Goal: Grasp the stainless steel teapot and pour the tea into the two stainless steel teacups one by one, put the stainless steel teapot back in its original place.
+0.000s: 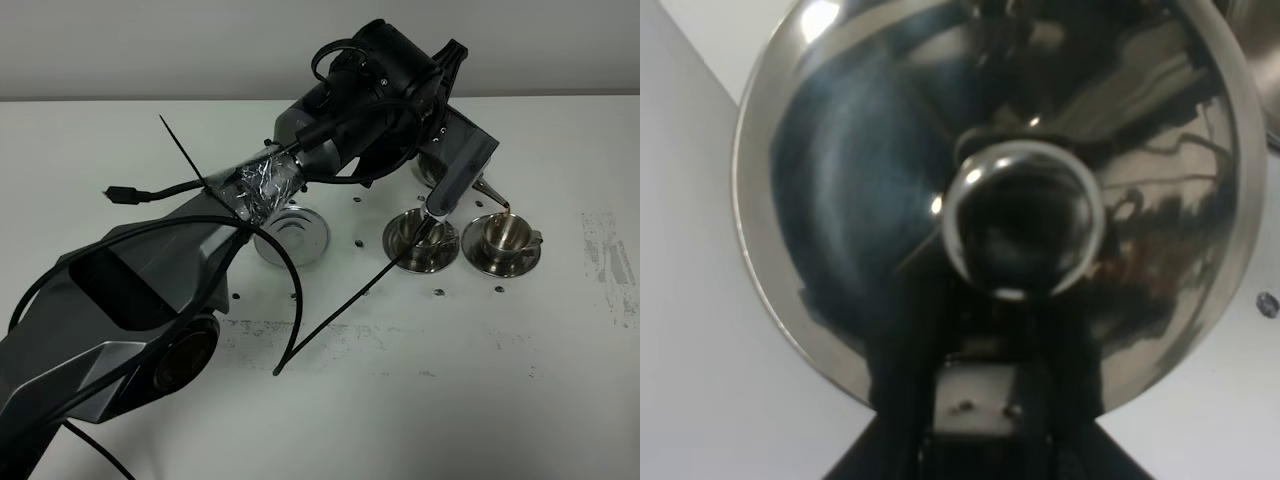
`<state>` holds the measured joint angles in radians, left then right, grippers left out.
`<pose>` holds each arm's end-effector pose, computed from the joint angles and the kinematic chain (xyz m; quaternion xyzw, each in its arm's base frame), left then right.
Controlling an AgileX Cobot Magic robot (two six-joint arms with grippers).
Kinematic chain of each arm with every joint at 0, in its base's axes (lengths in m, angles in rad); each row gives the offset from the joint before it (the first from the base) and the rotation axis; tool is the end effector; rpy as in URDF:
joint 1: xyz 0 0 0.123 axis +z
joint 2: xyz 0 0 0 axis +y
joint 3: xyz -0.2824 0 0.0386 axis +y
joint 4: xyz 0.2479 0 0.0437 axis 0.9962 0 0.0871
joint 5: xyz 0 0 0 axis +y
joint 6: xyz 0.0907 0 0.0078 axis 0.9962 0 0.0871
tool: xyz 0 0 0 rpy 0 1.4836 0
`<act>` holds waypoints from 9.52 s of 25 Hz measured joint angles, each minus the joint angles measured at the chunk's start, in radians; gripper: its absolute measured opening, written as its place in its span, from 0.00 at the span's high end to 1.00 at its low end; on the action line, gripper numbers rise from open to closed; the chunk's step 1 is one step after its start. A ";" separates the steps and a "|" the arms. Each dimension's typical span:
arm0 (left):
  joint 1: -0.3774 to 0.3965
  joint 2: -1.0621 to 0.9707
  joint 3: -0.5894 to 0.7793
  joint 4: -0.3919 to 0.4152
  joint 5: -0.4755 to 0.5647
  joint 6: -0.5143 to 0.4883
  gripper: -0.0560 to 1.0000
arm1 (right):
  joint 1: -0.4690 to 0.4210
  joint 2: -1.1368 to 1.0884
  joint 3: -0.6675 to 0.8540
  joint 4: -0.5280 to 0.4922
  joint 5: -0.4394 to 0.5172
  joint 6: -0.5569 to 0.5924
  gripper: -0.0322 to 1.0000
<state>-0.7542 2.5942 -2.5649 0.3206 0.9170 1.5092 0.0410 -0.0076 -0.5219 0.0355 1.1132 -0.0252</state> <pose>0.4306 -0.3733 0.2081 0.8575 0.3510 0.2686 0.2635 -0.0110 0.0025 0.2789 -0.0298 0.8585 0.0217 0.5114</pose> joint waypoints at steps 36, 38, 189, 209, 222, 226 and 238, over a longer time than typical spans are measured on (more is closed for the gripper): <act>-0.042 0.024 0.000 0.189 -0.087 0.011 0.77 | 0.000 0.000 0.000 0.000 0.000 0.000 0.49; -0.042 0.024 0.000 0.189 -0.087 0.017 0.77 | 0.000 0.000 0.000 0.000 0.000 0.000 0.49; 0.091 0.024 0.092 -0.218 -0.254 -0.363 0.77 | 0.000 0.000 0.000 0.000 0.000 0.000 0.49; 0.079 -0.329 0.532 -0.313 -0.263 -0.451 0.77 | 0.000 0.000 0.000 0.000 0.000 0.000 0.49; -0.038 -0.575 0.940 -0.459 -0.268 -0.566 0.77 | 0.000 0.000 0.000 0.000 0.000 0.000 0.49; -0.076 -0.575 0.974 -0.460 -0.254 -0.665 0.77 | 0.000 0.000 0.000 0.000 0.000 0.000 0.49; -0.128 -0.486 0.984 -0.430 -0.258 -0.855 0.77 | 0.000 0.000 0.000 0.000 0.000 0.000 0.49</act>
<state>-0.8820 2.1084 -1.5807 -0.1094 0.6594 0.6542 0.0410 -0.0076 -0.5219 0.0355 1.1132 -0.0252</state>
